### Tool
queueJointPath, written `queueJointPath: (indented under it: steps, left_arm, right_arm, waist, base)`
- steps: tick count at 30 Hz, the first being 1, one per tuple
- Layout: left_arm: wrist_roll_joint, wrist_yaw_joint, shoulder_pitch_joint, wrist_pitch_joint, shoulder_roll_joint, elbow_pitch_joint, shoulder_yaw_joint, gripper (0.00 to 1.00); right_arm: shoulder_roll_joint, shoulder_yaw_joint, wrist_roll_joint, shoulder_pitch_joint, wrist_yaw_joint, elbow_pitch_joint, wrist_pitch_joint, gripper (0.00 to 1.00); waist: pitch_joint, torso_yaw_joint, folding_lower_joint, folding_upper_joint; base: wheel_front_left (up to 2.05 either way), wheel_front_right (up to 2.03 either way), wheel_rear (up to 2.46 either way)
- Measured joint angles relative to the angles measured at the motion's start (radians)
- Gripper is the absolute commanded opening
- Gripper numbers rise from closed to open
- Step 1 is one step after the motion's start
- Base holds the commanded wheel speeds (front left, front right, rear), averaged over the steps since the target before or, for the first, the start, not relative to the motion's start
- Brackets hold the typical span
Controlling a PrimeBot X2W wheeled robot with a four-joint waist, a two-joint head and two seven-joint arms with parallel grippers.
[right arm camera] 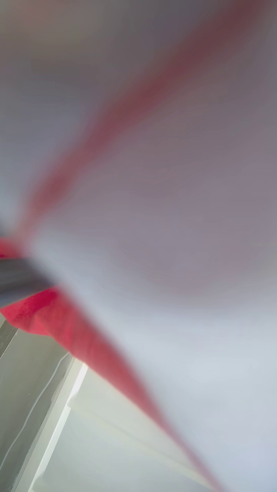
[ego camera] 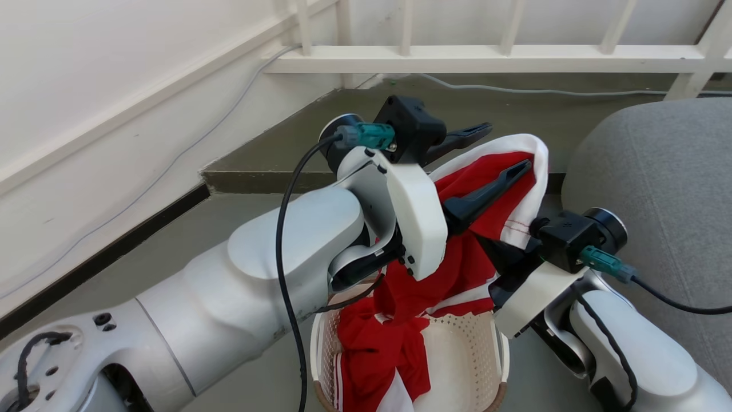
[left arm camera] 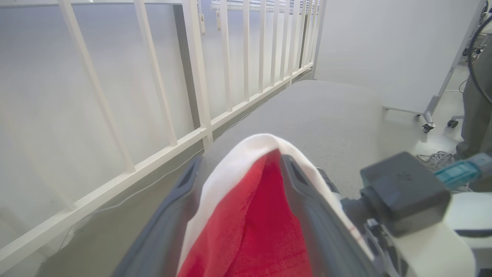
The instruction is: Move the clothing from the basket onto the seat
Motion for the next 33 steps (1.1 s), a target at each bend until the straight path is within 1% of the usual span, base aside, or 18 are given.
queueJointPath:
  steps: [8,13,21,24,28,29,32,33]
  left_arm:
    - [0.013,0.000,0.067,-0.090,0.004,0.023,-0.004,1.00]
    - [0.049,0.000,0.095,-0.119,0.005,0.036,-0.004,1.00]
    - [0.071,0.000,0.143,-0.153,-0.002,0.053,-0.002,1.00]
    - [0.086,0.000,0.162,-0.156,-0.010,0.066,0.010,1.00]
    - [0.134,0.000,0.197,-0.156,-0.030,0.068,0.073,1.00]
    - [0.134,0.000,0.197,-0.156,-0.030,0.068,0.073,1.00]
    - [0.172,0.000,0.227,-0.156,-0.044,0.069,0.108,1.00]
    - [0.198,0.000,0.248,-0.156,-0.050,0.071,0.124,1.00]
  right_arm:
    - [-0.040,0.000,0.018,0.001,0.000,-0.023,0.000,0.00]
    - [-0.057,-0.004,0.030,0.002,0.000,-0.036,0.000,0.00]
    - [-0.093,-0.017,0.064,0.019,0.000,-0.082,0.000,0.00]
    - [-0.109,-0.026,0.073,0.030,0.000,-0.105,0.000,0.00]
    - [-0.130,-0.041,0.092,0.040,0.000,-0.136,0.000,0.00]
    - [-0.130,-0.041,0.092,0.040,0.000,-0.136,0.000,0.00]
    - [-0.145,-0.051,0.092,0.050,0.000,-0.161,0.000,0.00]
    - [-0.152,-0.053,0.106,0.057,0.000,-0.173,0.000,0.00]
  waist:
    - [-0.005,-0.059,0.0000,0.0000]
    - [-0.013,-0.109,0.0000,0.0000]
    - [-0.021,-0.201,0.0000,0.0000]
    - [-0.020,-0.238,0.0000,0.0000]
    - [-0.014,-0.288,0.0000,0.0000]
    - [-0.014,-0.288,0.0000,0.0000]
    - [-0.008,-0.324,0.0000,0.0000]
    - [-0.004,-0.347,0.0000,0.0000]
  base:
    - [0.00,0.00,0.00]
    - [0.00,0.00,0.00]
    - [0.00,0.00,0.00]
    - [0.00,0.00,0.00]
    - [0.00,0.00,0.00]
    - [0.00,0.00,0.00]
    - [0.00,0.00,0.00]
    - [0.00,0.00,0.00]
